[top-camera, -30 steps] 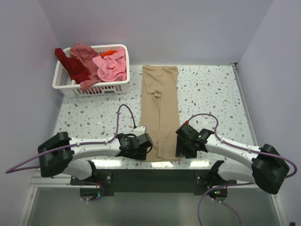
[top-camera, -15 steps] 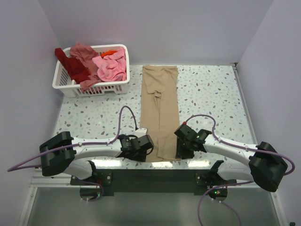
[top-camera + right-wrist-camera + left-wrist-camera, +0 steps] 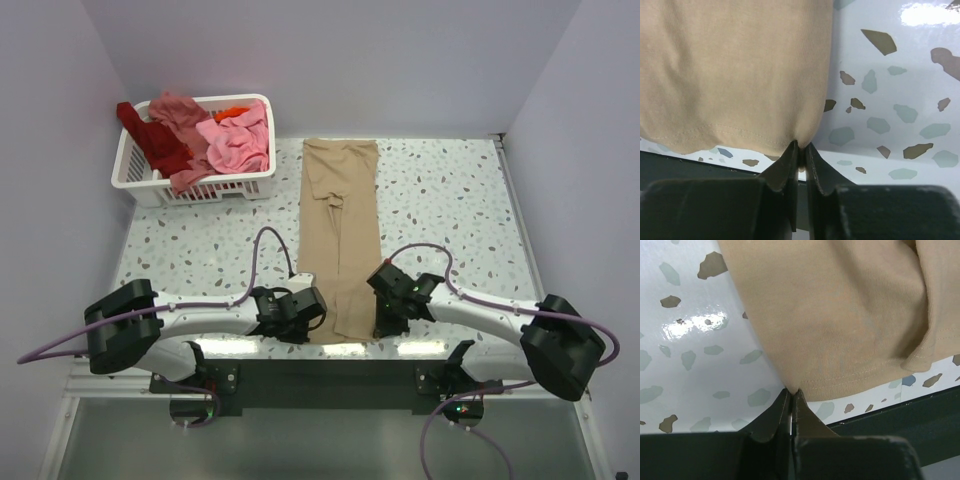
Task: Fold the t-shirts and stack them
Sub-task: Fold the tshirt
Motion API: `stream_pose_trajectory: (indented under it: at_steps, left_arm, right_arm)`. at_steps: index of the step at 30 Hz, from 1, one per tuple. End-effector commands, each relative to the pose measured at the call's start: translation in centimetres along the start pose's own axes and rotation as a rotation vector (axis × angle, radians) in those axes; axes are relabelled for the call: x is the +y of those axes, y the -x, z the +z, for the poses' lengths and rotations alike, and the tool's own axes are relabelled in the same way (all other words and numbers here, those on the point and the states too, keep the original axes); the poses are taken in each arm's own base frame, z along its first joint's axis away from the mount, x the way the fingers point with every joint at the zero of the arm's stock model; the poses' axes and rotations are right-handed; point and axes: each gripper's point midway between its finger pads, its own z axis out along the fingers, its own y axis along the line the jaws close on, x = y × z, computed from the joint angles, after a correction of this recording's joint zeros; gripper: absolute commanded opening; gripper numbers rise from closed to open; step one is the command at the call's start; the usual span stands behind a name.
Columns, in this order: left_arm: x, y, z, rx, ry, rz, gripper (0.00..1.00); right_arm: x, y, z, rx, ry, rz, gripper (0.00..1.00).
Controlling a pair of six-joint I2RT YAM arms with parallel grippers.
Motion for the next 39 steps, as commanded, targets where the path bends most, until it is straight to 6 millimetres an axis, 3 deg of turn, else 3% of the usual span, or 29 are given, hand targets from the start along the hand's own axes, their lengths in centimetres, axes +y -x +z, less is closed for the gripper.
stream_pose_trajectory:
  at_steps: [1,3,8,12,13,18,23,27,35,36,39]
  left_arm:
    - [-0.5,-0.1,0.1,0.002,-0.015,0.004,0.00]
    - [-0.9,0.5,-0.4,-0.014,-0.027,-0.002,0.00]
    - [-1.8,2.2,-2.1,-0.059,-0.037,0.002,0.00]
    - [-3.4,4.7,-3.8,-0.101,-0.056,-0.002,0.00]
    - [-3.3,5.0,-4.1,-0.100,-0.052,-0.004,0.00]
    - [-2.5,8.0,-4.8,-0.131,-0.033,-0.040,0.00]
    - [-1.5,11.7,-4.5,-0.177,-0.041,-0.063,0.00]
    - [-1.9,15.3,-3.9,-0.206,-0.031,-0.040,0.00]
    - [1.1,22.0,-1.0,-0.204,0.112,-0.045,0.00]
    - [1.1,23.2,-1.1,-0.219,0.110,-0.054,0.00]
    - [1.9,25.7,-0.2,-0.226,0.131,-0.064,0.00]
  right_arm:
    - [1.3,0.5,-0.2,-0.008,0.033,-0.024,0.08]
    - [1.2,0.6,-0.5,-0.014,0.027,-0.030,0.00]
    - [1.4,1.6,-2.0,-0.043,0.002,-0.047,0.00]
    - [2.2,3.5,-3.6,-0.088,-0.037,-0.067,0.00]
    - [3.0,4.7,-4.3,-0.119,-0.035,-0.072,0.00]
    - [3.2,7.0,-5.2,-0.137,-0.089,-0.091,0.00]
    - [3.5,10.2,-5.1,-0.151,-0.097,-0.070,0.00]
    - [4.1,12.3,-4.5,-0.152,-0.114,-0.080,0.00]
    - [5.2,18.4,-3.5,-0.181,-0.159,-0.069,0.00]
    - [5.0,18.8,-2.5,-0.163,-0.179,-0.065,0.00]
    - [5.3,22.0,-2.4,-0.187,-0.188,-0.041,0.00]
